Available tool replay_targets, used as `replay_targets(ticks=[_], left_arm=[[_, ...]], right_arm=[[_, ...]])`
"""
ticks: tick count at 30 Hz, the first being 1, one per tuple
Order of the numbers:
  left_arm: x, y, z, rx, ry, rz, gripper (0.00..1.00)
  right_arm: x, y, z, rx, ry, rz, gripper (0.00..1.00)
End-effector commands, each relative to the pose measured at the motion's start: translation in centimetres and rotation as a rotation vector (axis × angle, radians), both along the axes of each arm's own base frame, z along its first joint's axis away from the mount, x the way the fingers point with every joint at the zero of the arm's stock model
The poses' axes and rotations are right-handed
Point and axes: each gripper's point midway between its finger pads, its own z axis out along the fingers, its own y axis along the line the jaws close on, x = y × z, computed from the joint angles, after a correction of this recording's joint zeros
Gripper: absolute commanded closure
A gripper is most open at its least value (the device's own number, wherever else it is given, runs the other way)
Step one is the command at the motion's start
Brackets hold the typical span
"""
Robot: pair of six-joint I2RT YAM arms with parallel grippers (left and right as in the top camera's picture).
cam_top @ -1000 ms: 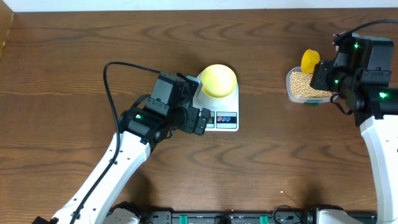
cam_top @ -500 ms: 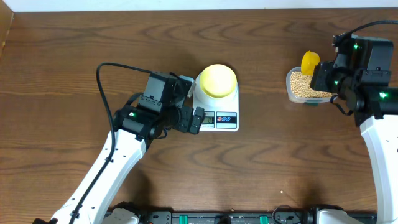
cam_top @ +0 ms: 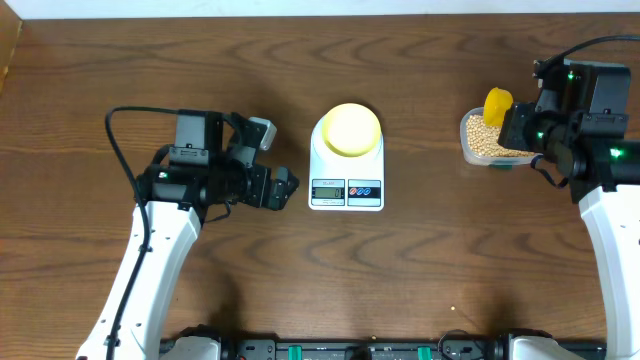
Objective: Scoop item into bowl and weigh 50g on scale
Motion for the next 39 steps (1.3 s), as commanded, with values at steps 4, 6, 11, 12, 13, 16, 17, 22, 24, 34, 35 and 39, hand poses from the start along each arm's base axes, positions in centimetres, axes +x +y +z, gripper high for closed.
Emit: replay_targets(ticks=[4, 6, 11, 12, 13, 16, 17, 22, 24, 34, 35, 39], left_arm=[[-2.2, -4.1, 0.0, -0.018, 0.006, -0.167, 0.02], [-2.1, -4.6, -0.2, 0.012, 0.008, -0.143, 0.01], [-0.8, -5.1, 0.2, 0.024, -0.035, -0.085, 0.02], [-0.8, -5.5, 0.3, 0.021, -0.045, -0.096, 0.02], [-0.8, -5.7, 0.4, 0.019, -0.052, -0.103, 0.02], [-1.0, -6.4, 0.5, 0.017, -0.060, -0.123, 0.02], [-1.0, -6.4, 0.5, 0.017, -0.060, -0.123, 0.02], [-0.9, -6.2, 0.4, 0.026, -0.063, -0.117, 0.02], [-0.9, -6.2, 0.5, 0.026, -0.063, -0.118, 0.02], [-0.9, -6.2, 0.4, 0.026, -0.062, -0.118, 0.02], [-0.9, -6.2, 0.4, 0.026, -0.062, -0.118, 0.02], [-0.9, -6.2, 0.4, 0.026, -0.062, -0.118, 0.02]], right_arm=[[0.6, -0.2, 1.0, -0.013, -0.033, 0.003, 0.99], [0.7, -0.2, 1.1, -0.013, -0.040, 0.003, 0.99], [0.8, -0.2, 1.2, -0.013, -0.041, 0.003, 0.99], [0.7, -0.2, 1.1, -0.013, -0.040, 0.003, 0.99], [0.7, -0.2, 1.1, -0.013, -0.040, 0.003, 0.99], [0.7, -0.2, 1.1, -0.013, -0.040, 0.003, 0.99], [0.7, -0.2, 1.1, -0.013, -0.040, 0.003, 0.99], [0.7, -0.2, 1.1, -0.013, -0.039, 0.003, 0.99], [0.7, -0.2, 1.1, -0.013, -0.037, 0.003, 0.99], [0.8, -0.2, 1.2, -0.031, -0.049, 0.021, 0.99], [0.9, -0.2, 1.3, -0.045, -0.056, 0.036, 0.99], [0.5, -0.2, 0.9, -0.048, -0.034, 0.042, 0.99]])
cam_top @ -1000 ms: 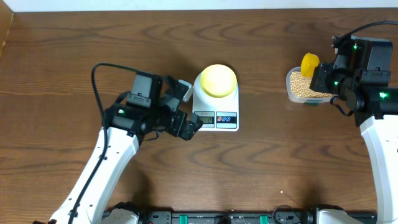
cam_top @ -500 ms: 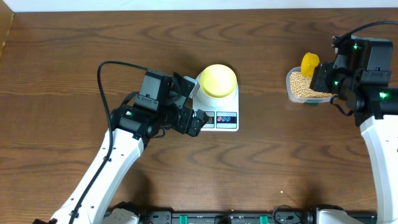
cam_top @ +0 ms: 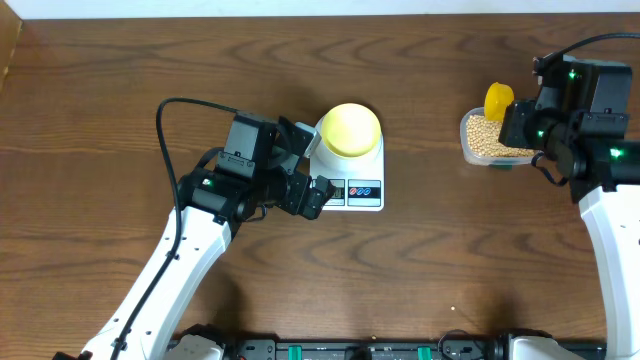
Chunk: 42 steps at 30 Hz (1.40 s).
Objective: Scoop item into bowl and weigh 50g on scale
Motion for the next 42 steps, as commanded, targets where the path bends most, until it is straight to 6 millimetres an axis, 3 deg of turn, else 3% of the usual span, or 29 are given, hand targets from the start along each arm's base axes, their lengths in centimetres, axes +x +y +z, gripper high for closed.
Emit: replay_targets(ticks=[1, 9, 13, 16, 25, 31, 36, 42], left_arm=[[0.0, 0.1, -0.1, 0.003, 0.005, 0.009, 0.02], [0.0, 0.1, -0.1, 0.003, 0.005, 0.009, 0.02], [0.0, 0.1, -0.1, 0.003, 0.005, 0.009, 0.02], [0.0, 0.1, -0.1, 0.003, 0.005, 0.009, 0.02], [0.0, 0.1, -0.1, 0.003, 0.005, 0.009, 0.02], [0.0, 0.1, -0.1, 0.003, 0.005, 0.009, 0.02], [0.0, 0.1, -0.1, 0.003, 0.005, 0.009, 0.02], [0.0, 0.1, -0.1, 0.003, 0.005, 0.009, 0.02]], right_arm=[[-0.1, -0.2, 0.4, -0.020, 0.004, 0.013, 0.99], [-1.7, -0.3, -1.0, -0.024, 0.090, 0.007, 0.99], [-3.2, -2.1, -2.2, -0.107, 0.172, -0.058, 0.99], [-3.4, -2.2, -2.3, -0.114, 0.180, -0.063, 0.99], [-3.0, -2.3, -2.0, -0.116, 0.159, -0.062, 0.99], [-0.4, -2.5, -0.1, -0.120, 0.030, -0.073, 0.99], [0.5, -4.7, 1.0, -0.215, -0.027, -0.167, 0.99], [0.7, -5.0, 1.2, -0.225, -0.036, -0.177, 0.99]])
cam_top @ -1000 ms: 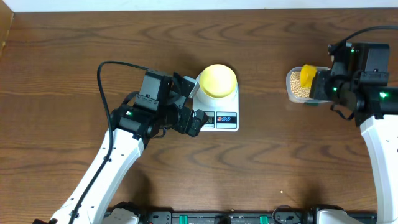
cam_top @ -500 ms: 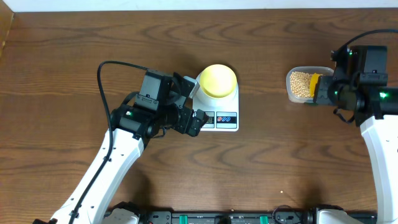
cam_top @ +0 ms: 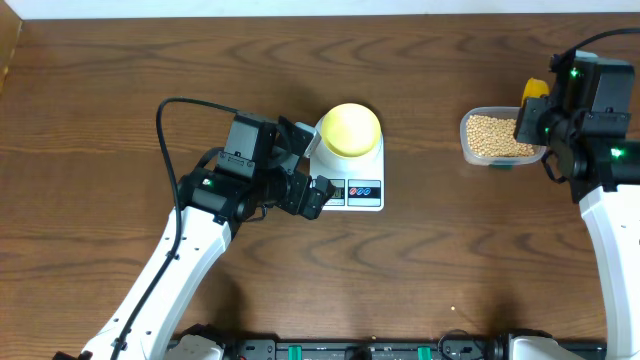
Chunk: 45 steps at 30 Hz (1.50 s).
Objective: Scoop item into bowl and weigh 50g on scale
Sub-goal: 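Lower the yellow scoop into the soybean tub with the right gripper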
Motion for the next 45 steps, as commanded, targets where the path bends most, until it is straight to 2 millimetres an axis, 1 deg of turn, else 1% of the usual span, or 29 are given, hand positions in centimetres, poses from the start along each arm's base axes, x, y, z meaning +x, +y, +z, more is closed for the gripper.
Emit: replay_targets(ticks=[1, 6, 8, 10, 11, 12, 14, 17, 18, 23, 27, 30, 35, 42, 45], left_arm=[[0.0, 0.1, -0.1, 0.005, 0.004, 0.007, 0.02], [0.0, 0.1, -0.1, 0.005, 0.004, 0.007, 0.02], [0.0, 0.1, -0.1, 0.004, 0.004, 0.007, 0.02], [0.0, 0.1, -0.1, 0.005, 0.004, 0.007, 0.02], [0.0, 0.1, -0.1, 0.005, 0.004, 0.007, 0.02], [0.0, 0.1, -0.1, 0.005, 0.004, 0.007, 0.02], [0.0, 0.1, -0.1, 0.005, 0.004, 0.007, 0.02], [0.0, 0.1, -0.1, 0.005, 0.004, 0.007, 0.02], [0.0, 0.1, -0.1, 0.005, 0.004, 0.007, 0.02], [0.0, 0.1, -0.1, 0.005, 0.004, 0.007, 0.02], [0.0, 0.1, -0.1, 0.005, 0.004, 0.007, 0.02], [0.0, 0.1, -0.1, 0.005, 0.004, 0.007, 0.02], [0.0, 0.1, -0.1, 0.005, 0.004, 0.007, 0.02], [0.0, 0.1, -0.1, 0.005, 0.004, 0.007, 0.02], [0.0, 0.1, -0.1, 0.005, 0.004, 0.007, 0.02]], right_arm=[[0.2, -0.7, 0.6, -0.034, -0.007, -0.018, 0.99], [0.3, -0.4, 0.5, -0.014, -0.008, -0.003, 0.99], [0.2, -0.8, 0.1, -0.010, 0.007, -0.011, 0.99], [0.2, -0.7, -0.7, 0.002, 0.033, 0.011, 0.99], [0.3, -0.3, -1.1, 0.014, 0.048, 0.044, 0.99], [0.3, 0.2, -1.8, 0.032, 0.071, 0.088, 0.99], [0.5, 0.3, -3.2, 0.058, 0.113, 0.098, 0.99], [1.0, 0.2, -4.7, 0.092, 0.145, 0.102, 0.99], [1.1, -0.1, -5.4, 0.112, 0.163, 0.099, 0.99], [1.5, -1.3, -7.6, 0.171, 0.209, 0.080, 0.99], [1.4, -2.0, -8.3, 0.165, 0.231, 0.089, 0.99], [1.8, -1.2, -8.5, 0.178, 0.223, 0.150, 0.99], [1.8, -2.2, -9.9, 0.160, 0.263, 0.117, 0.99], [2.1, -2.6, -10.0, 0.156, 0.253, 0.113, 0.99], [1.9, -2.5, -10.5, 0.160, 0.267, 0.113, 0.99]])
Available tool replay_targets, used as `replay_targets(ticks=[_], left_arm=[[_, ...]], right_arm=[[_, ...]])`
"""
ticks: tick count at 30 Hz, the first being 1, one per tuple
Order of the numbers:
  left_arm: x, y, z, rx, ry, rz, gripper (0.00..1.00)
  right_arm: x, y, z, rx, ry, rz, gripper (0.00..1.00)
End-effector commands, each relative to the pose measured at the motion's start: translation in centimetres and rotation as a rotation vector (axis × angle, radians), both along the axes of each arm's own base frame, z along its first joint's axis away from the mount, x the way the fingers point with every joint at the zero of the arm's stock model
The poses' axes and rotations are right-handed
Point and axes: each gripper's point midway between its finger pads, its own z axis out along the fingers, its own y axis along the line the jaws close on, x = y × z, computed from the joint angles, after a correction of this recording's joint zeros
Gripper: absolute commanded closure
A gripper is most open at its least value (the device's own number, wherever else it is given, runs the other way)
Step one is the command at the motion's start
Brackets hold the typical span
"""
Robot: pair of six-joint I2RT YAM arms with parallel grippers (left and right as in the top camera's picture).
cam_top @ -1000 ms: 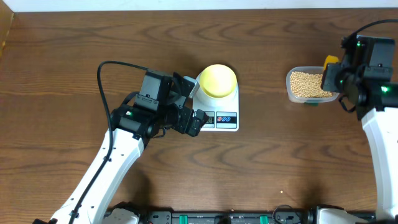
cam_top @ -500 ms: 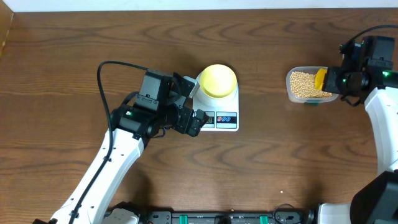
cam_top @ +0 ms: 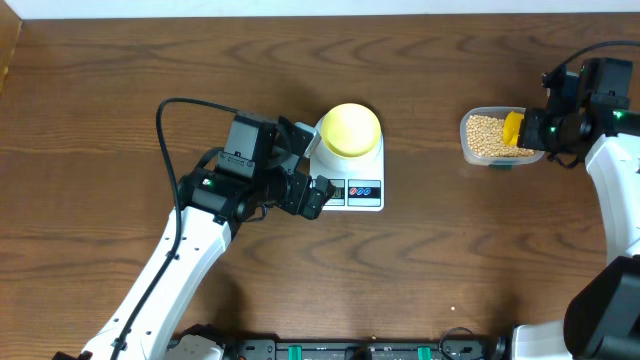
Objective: Scoop item into bowl and weigh 50g on scale
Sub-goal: 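Lower the yellow scoop into the soybean tub with the right gripper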
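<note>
A white scale (cam_top: 365, 163) sits mid-table with a yellow bowl (cam_top: 350, 129) on its platform. My left gripper (cam_top: 306, 166) is open at the scale's left edge, one finger near the bowl and the other by the display. At the right, a clear container (cam_top: 483, 137) holds tan grains. My right gripper (cam_top: 533, 129) is shut on a yellow scoop (cam_top: 512, 127), whose head lies tilted on the grains in the right part of the container. Whether the scoop holds any grains is not visible.
The table is dark wood (cam_top: 450, 260). Arm bases and green connectors line its front edge (cam_top: 360, 350). The left arm's black cable (cam_top: 165, 130) loops over the table to the left of the scale.
The right gripper with the scoop was above the container's back right corner. Now the scoop is down among the grains, and the wrist sits further right. The left arm has not moved.
At first my left gripper was open well left of the scale, and the scoop was held over the container's left part. Then the left gripper was at the scale's left edge and stayed there. The scoop went to the back right corner, and is now in the grains.
</note>
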Motion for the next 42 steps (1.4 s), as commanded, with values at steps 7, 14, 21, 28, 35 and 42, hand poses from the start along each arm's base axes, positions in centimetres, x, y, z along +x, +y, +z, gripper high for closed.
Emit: replay_targets(ticks=[7, 14, 21, 28, 35, 42], left_arm=[[0.0, 0.1, -0.1, 0.004, 0.004, 0.007, 0.02], [0.0, 0.1, -0.1, 0.005, 0.004, 0.007, 0.02], [0.0, 0.1, -0.1, 0.005, 0.004, 0.007, 0.02], [0.0, 0.1, -0.1, 0.005, 0.004, 0.007, 0.02], [0.0, 0.1, -0.1, 0.004, 0.004, 0.007, 0.02], [0.0, 0.1, -0.1, 0.005, 0.004, 0.007, 0.02]], right_arm=[[-0.3, 1.3, -1.3, 0.068, 0.015, 0.048, 0.99], [-0.3, 2.4, -1.6, 0.126, 0.004, 0.076, 0.99], [-0.8, 1.7, -2.2, 0.139, 0.020, 0.053, 0.99], [-1.3, 1.3, -2.7, 0.225, 0.009, 0.038, 0.99], [-1.5, 1.6, -2.2, 0.366, -0.033, 0.050, 0.99], [-1.7, 2.4, -2.1, 0.415, -0.033, 0.068, 0.99]])
